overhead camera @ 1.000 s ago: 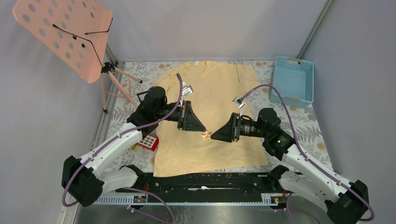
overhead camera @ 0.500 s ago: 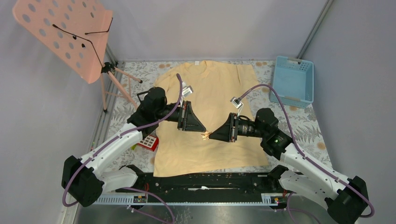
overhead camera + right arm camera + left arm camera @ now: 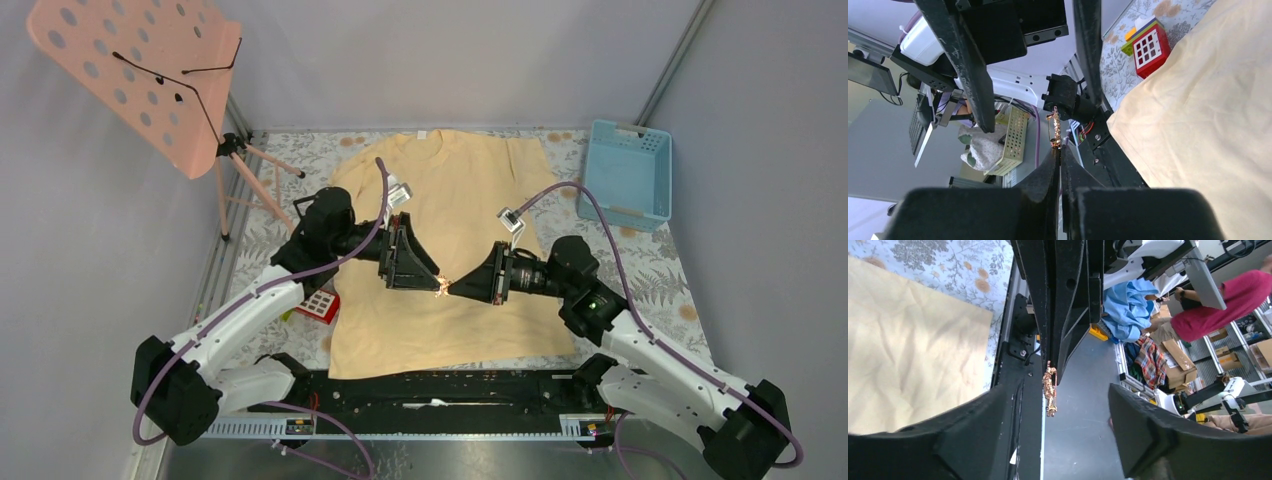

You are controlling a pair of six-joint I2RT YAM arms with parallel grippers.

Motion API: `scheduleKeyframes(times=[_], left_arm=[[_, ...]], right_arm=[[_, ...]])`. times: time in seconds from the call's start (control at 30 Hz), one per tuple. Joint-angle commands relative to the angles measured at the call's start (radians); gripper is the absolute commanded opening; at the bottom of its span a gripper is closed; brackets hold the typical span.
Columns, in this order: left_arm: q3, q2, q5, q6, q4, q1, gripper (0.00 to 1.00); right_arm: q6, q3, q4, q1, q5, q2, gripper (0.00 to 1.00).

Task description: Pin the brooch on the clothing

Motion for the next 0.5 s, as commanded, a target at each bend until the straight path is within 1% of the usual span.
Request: scheduleKeyframes(times=[0.0,0.07,0.1,0.17,0.3,0.37,0.47], left_arm=[[-0.013,-0.040,0.016,-0.007,0.110,0.024,0.88],[-0.025,-0.062,-0.006,-0.010,0.126,0.038,0.93],[-0.030,-0.075,-0.026,-0.010,0.130,0.044,0.98],[-0.039,-0.100,-0.062,-0.001,0.130,0.056,0.99],[-0.062,-0.157,-0.159,0.028,0.117,0.063,0.99],[-0.093,-0.180,-0.182,-0.002,0.177,0.063,0.99],[-0.150,-0.200,-0.189,-0.080,0.322,0.062,0.99]], right_arm=[[-0.008,-0.013,0.066,0.012,0.078,-0.059,0.00],[-0.027,-0.013,0.039,0.012,0.108,-0.081,0.00],[-0.037,-0.014,0.023,0.012,0.122,-0.090,0.00],[-0.049,-0.022,0.002,0.012,0.157,-0.112,0.00],[-0.032,-0.046,0.033,0.012,0.227,-0.162,0.00],[-0.025,-0.045,0.054,0.012,0.255,-0.182,0.00],[-0.011,-0.048,0.117,0.019,0.296,-0.197,0.00]])
